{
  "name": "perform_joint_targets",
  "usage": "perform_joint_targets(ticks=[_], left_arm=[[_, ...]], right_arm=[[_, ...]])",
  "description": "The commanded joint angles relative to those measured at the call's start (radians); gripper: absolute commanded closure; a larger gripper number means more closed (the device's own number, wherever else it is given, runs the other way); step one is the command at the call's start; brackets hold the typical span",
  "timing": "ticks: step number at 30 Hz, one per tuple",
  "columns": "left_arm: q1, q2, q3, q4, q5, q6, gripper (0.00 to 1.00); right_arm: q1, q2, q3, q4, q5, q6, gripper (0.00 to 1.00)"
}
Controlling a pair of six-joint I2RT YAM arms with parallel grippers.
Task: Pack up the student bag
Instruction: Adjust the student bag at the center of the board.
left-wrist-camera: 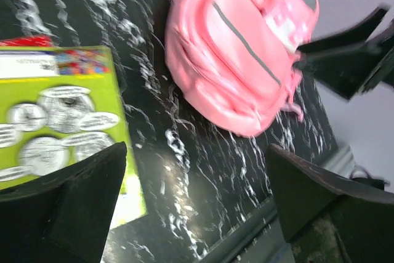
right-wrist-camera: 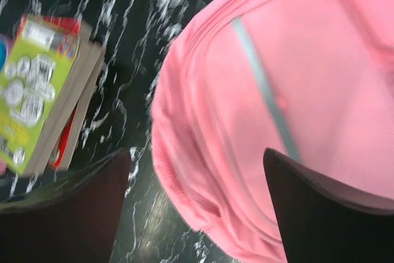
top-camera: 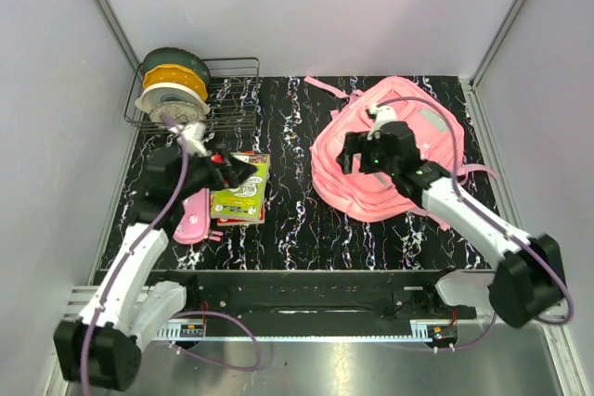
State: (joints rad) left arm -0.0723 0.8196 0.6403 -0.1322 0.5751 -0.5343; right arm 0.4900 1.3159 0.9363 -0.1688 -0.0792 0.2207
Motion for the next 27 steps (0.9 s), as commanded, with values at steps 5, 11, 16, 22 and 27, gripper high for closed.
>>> perform_joint_targets(ticks=[5, 11, 16, 22, 27], left_arm=[[-0.514, 0.246, 0.305, -0.109, -0.451, 0.109, 0.01], [-0.642, 0.489, 0.34, 0.05, -0.52, 0.019, 0.01], [-0.664, 0.65, 0.286, 0.227, -0.486, -0.073, 0.01], [-0.67, 0.858, 0.36, 0.336, -0.411, -0.105, 0.01], [-0.672, 0.951, 0.397, 0.37, -0.389, -0.137, 0.01]], right_arm=[[-0.294, -0.409, -0.181, -0.211, 0.313, 0.314, 0.01], [-0.47, -0.518, -0.251, -0.374, 0.329, 0.327, 0.0], [-0.544, -0.5, -0.29, -0.336, 0.233, 0.368, 0.02], [-0.553, -0.468, -0.363, -0.252, 0.19, 0.393, 0.04], [-0.554, -0.445, -0.383, -0.233, 0.185, 0.393, 0.03]])
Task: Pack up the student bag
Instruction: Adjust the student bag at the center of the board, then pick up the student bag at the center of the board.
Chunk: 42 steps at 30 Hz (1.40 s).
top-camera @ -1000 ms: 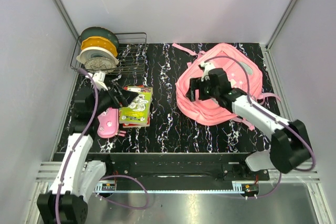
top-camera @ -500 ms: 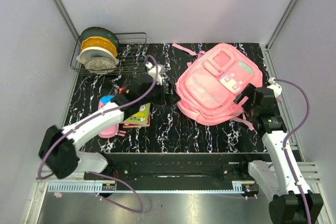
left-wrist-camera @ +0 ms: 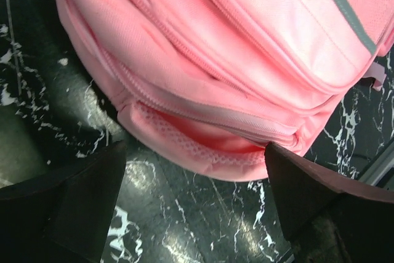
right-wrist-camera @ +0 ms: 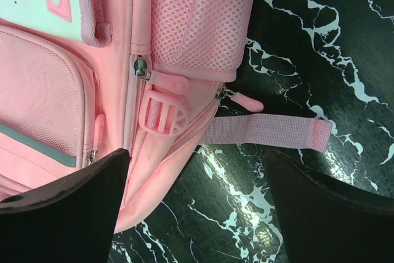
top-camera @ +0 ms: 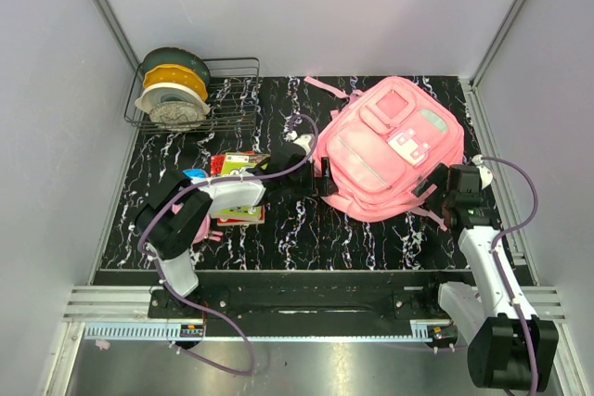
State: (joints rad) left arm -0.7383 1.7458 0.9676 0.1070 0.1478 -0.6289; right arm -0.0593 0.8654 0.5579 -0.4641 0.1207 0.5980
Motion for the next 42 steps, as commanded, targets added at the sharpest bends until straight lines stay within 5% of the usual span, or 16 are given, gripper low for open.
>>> perform_joint_targets(ticks=[1, 10, 18, 22, 24, 27, 30, 37, 42], left_arm=[[-0.004, 0.027, 0.066, 0.143, 0.039, -0.049, 0.01], [-0.012, -0.081, 0.026, 0.208, 0.029, -0.107, 0.01], [-0.012, 0.063, 0.089, 0.203, 0.041, -0.187, 0.01], [-0.009, 0.106, 0.065, 0.256, 0.061, -0.212, 0.01], [-0.006, 0.119, 0.068, 0.26, 0.062, -0.2, 0.11], [0.029, 0.118, 0.054, 0.244, 0.081, -0.155, 0.47], [0.112, 0.097, -0.002, 0.298, 0.151, -0.15, 0.7], [0.191, 0.08, 0.074, 0.151, 0.237, 0.01, 0.79], [0.232, 0.075, 0.143, 0.111, 0.353, 0.122, 0.8]], right_arm=[[-0.005, 0.006, -0.007, 0.064, -0.004, 0.011, 0.02], [-0.025, 0.041, -0.01, 0.081, -0.038, -0.012, 0.01], [-0.03, 0.047, 0.005, 0.087, -0.029, -0.02, 0.0], [-0.037, 0.075, 0.023, 0.119, -0.147, -0.112, 0.0], [-0.04, 0.093, 0.03, 0.117, -0.144, -0.112, 0.01], [-0.043, 0.115, 0.037, 0.119, -0.167, -0.124, 0.01], [-0.045, 0.138, 0.037, 0.122, -0.185, -0.125, 0.02], [-0.045, 0.155, 0.046, 0.125, -0.207, -0.141, 0.12], [-0.043, 0.155, 0.023, 0.179, -0.292, -0.145, 0.29]])
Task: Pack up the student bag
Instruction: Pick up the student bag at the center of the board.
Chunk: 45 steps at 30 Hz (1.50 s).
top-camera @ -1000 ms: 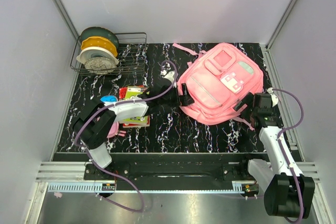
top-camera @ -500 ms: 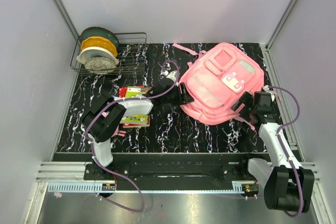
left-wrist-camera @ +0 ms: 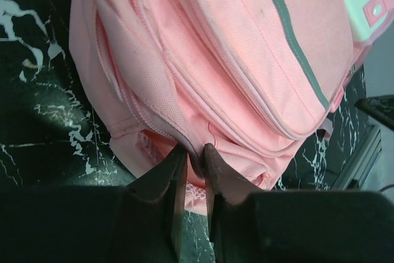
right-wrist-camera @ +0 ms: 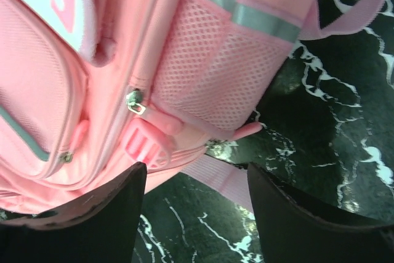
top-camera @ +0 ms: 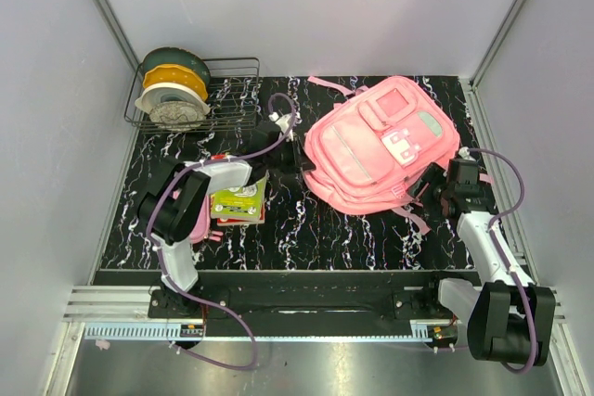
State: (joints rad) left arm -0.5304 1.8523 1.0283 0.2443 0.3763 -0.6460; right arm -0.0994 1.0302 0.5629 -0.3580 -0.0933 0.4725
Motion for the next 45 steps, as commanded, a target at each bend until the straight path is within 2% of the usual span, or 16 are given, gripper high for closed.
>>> perform_joint_targets(ticks=[1, 2, 5, 8, 14, 16, 18, 24, 32, 33, 35, 39, 45], left_arm=[[0.03, -0.019, 0.099, -0.054, 0.154, 0.157, 0.8], [0.035, -0.009, 0.119, -0.072, 0.211, 0.172, 0.8], [0.049, 0.021, 0.193, -0.137, 0.265, 0.224, 0.82], [0.059, 0.024, 0.254, -0.197, 0.271, 0.273, 0.84], [0.084, -0.005, 0.251, -0.191, 0.326, 0.304, 0.86], [0.084, -0.019, 0.24, -0.177, 0.357, 0.309, 0.87], [0.084, -0.028, 0.227, -0.16, 0.378, 0.307, 0.87], [0.104, -0.036, 0.283, -0.148, 0.452, 0.283, 0.88], [0.147, -0.024, 0.421, -0.238, 0.523, 0.289, 0.88], [0.155, -0.007, 0.432, -0.241, 0.53, 0.283, 0.87], [0.173, 0.019, 0.476, -0.249, 0.561, 0.279, 0.87], [0.187, 0.099, 0.568, -0.352, 0.636, 0.33, 0.86], [0.198, 0.133, 0.607, -0.324, 0.687, 0.302, 0.86]], right_arm=[[-0.005, 0.005, 0.022, 0.073, -0.112, -0.029, 0.3], [-0.005, 0.013, 0.017, 0.094, -0.138, -0.035, 0.31], [-0.005, 0.048, 0.018, 0.087, -0.143, -0.029, 0.35], [-0.003, 0.074, 0.035, 0.057, -0.148, -0.038, 0.36], [-0.003, 0.102, 0.04, 0.048, -0.164, -0.038, 0.31], [-0.005, 0.078, 0.032, 0.048, -0.114, -0.017, 0.27], [-0.003, 0.07, 0.029, 0.056, -0.108, -0.014, 0.26], [-0.003, 0.152, 0.048, 0.082, -0.224, -0.051, 0.3], [-0.003, 0.2, 0.057, 0.139, -0.269, -0.064, 0.35], [-0.003, 0.202, 0.06, 0.14, -0.285, -0.074, 0.35], [-0.003, 0.203, 0.052, 0.169, -0.318, -0.072, 0.27], [-0.003, 0.189, 0.06, 0.175, -0.328, -0.078, 0.27], [-0.003, 0.27, 0.098, 0.241, -0.468, -0.113, 0.29]])
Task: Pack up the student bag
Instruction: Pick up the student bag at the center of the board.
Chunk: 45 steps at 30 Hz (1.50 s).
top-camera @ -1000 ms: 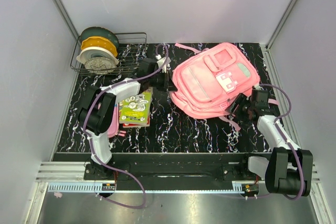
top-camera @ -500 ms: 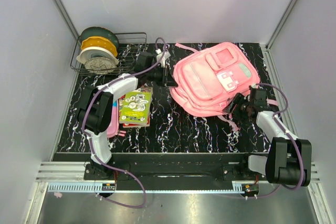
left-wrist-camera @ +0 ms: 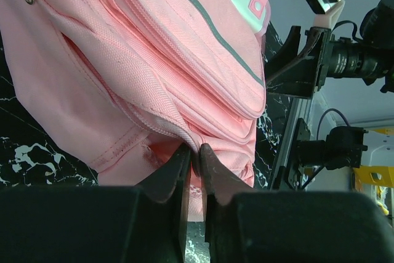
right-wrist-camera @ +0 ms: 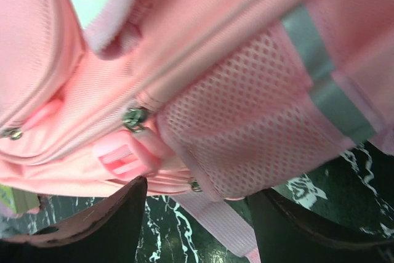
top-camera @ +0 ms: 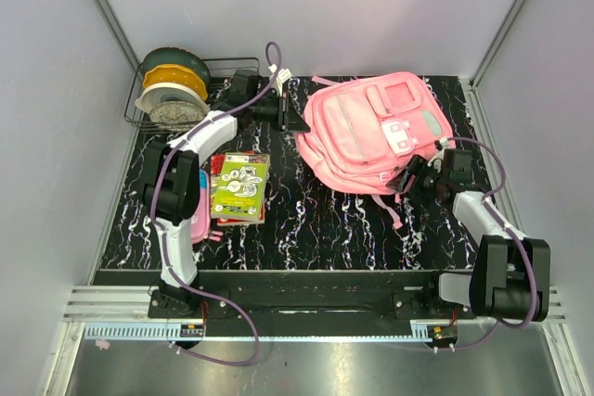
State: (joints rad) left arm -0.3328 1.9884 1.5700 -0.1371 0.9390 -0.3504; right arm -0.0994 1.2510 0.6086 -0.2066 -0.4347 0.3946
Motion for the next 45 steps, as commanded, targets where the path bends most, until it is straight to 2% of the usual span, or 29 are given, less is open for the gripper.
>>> perform_joint_targets(ticks=[1, 8, 15, 18, 19, 22, 24, 26, 27, 28, 29, 30, 38, 42, 45], left_arm=[[0.0, -0.002, 0.071, 0.06, 0.126, 0.002, 0.86], [0.005, 0.007, 0.107, 0.071, 0.132, -0.021, 0.85], [0.026, 0.02, 0.139, 0.132, 0.167, -0.093, 0.85], [0.029, 0.015, 0.137, 0.133, 0.156, -0.101, 0.85], [0.031, 0.015, 0.137, 0.131, 0.153, -0.099, 0.85], [0.029, 0.01, 0.125, 0.131, 0.15, -0.102, 0.85], [0.031, 0.004, 0.113, 0.134, 0.139, -0.107, 0.85], [0.031, -0.002, 0.102, 0.169, 0.138, -0.119, 0.85], [0.031, -0.005, 0.096, 0.174, 0.139, -0.124, 0.85], [0.031, -0.007, 0.093, 0.179, 0.139, -0.13, 0.85], [0.029, -0.008, 0.09, 0.186, 0.139, -0.133, 0.85], [0.029, -0.008, 0.088, 0.191, 0.139, -0.136, 0.85], [0.031, -0.025, 0.056, 0.234, 0.13, -0.159, 0.85], [0.031, -0.03, 0.045, 0.264, 0.129, -0.185, 0.85], [0.031, -0.031, 0.042, 0.277, 0.132, -0.194, 0.85]], right_arm=[[-0.003, 0.059, 0.056, 0.096, -0.145, -0.039, 0.3], [-0.003, 0.064, 0.045, 0.102, -0.173, -0.039, 0.32], [-0.003, 0.139, 0.045, 0.127, -0.276, -0.039, 0.46], [-0.002, 0.113, 0.039, 0.119, -0.257, -0.033, 0.41], [-0.003, 0.111, 0.034, 0.124, -0.265, -0.028, 0.32], [0.0, 0.099, 0.011, 0.156, -0.291, -0.004, 0.4], [0.007, 0.108, 0.002, 0.173, -0.305, 0.001, 0.51], [0.012, 0.117, 0.0, 0.176, -0.302, 0.007, 0.54], [0.013, 0.119, 0.0, 0.174, -0.3, 0.006, 0.6], [0.017, 0.122, 0.002, 0.171, -0.302, 0.006, 0.62], [0.018, 0.122, 0.006, 0.159, -0.3, 0.004, 0.52], [0.02, 0.12, 0.006, 0.159, -0.3, 0.004, 0.46], [0.047, 0.056, -0.033, 0.127, -0.225, 0.043, 0.45], [0.058, 0.059, -0.032, 0.104, -0.214, 0.03, 0.55], [0.061, 0.057, -0.04, 0.116, -0.161, 0.039, 0.47]])
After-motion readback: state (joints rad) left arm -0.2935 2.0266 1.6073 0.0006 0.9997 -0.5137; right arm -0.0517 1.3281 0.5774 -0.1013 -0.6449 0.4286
